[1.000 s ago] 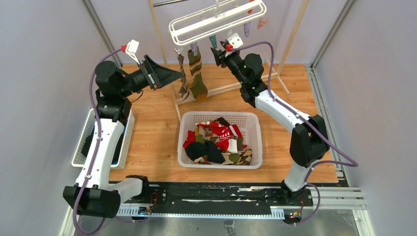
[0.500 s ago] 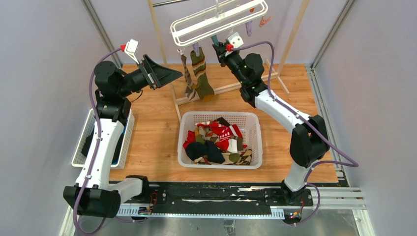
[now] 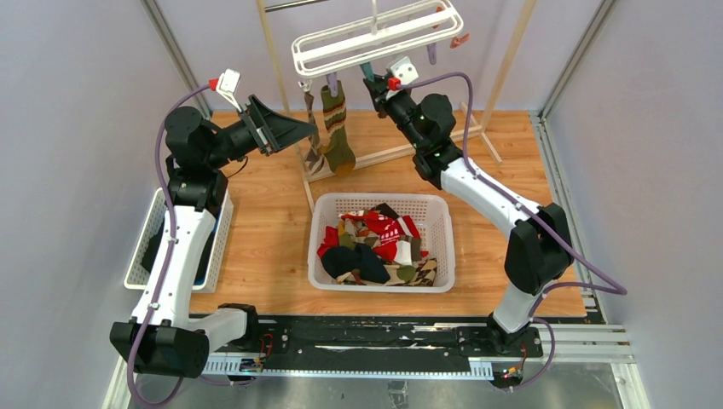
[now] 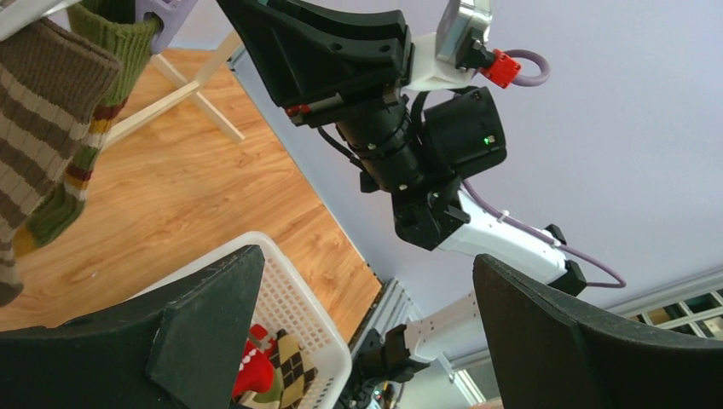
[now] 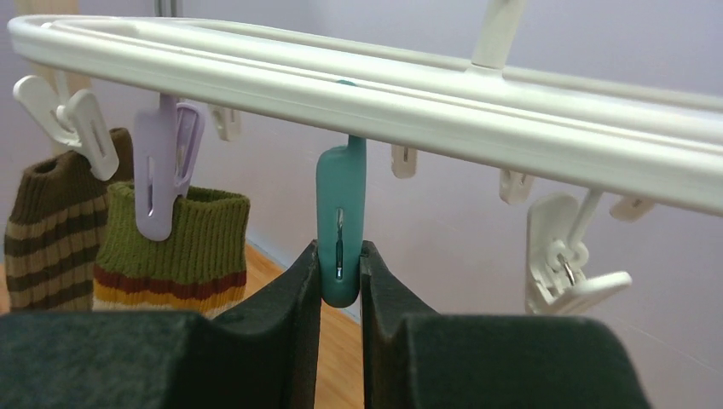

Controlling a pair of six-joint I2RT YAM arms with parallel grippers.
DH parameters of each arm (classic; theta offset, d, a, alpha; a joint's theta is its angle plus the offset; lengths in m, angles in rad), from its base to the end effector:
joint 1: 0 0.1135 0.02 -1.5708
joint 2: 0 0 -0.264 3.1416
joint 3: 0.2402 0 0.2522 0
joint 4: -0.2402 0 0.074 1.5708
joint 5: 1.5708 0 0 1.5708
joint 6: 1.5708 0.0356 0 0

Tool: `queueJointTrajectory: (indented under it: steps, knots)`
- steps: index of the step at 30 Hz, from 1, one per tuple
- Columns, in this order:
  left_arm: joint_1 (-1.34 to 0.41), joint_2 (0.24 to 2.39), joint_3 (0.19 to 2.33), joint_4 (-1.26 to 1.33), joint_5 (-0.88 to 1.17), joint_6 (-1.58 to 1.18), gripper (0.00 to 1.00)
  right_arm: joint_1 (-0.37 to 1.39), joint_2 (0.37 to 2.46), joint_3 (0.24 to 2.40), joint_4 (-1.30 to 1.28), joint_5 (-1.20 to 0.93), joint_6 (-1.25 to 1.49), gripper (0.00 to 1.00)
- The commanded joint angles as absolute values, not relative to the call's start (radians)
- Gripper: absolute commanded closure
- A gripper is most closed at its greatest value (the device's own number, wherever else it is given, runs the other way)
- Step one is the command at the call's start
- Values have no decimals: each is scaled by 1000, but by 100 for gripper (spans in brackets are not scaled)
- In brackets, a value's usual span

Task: Clip the socks to the hanger
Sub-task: Open the clamp at the hanger.

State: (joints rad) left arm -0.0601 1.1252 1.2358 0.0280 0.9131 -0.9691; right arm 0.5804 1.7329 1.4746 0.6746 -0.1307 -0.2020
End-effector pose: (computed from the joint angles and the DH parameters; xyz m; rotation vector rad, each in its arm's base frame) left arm 0.2358 -0.0424 0.4516 0.0994 1.6722 -1.4489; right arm 0.3443 0.2313 0.4137 -0.5509 1.0296 0.4102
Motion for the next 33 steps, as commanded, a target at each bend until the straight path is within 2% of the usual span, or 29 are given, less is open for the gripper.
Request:
queueJointTrajectory:
  steps: [1, 9, 12, 16, 26, 33]
  knots:
    - [-51, 1106, 1232, 34, 904, -939, 4, 651, 1682, 1504, 621, -71, -207, 100]
    - [-116, 1128, 1250, 14, 855, -860, 6, 683, 1671, 1551, 547, -32, -144, 100]
    - [-175, 1171, 1342, -180, 799, -698, 5, 701, 1670, 1567, 519, -42, -134, 100]
    - [-185, 1229, 1433, -237, 768, -654, 4, 717, 1658, 1556, 501, -51, -114, 100]
    - [-232, 1378, 1645, -205, 715, -680, 5, 733, 1641, 1555, 468, -68, -21, 100]
    - [-260, 1461, 1728, -214, 665, -650, 8, 757, 1617, 1547, 429, -3, -6, 100]
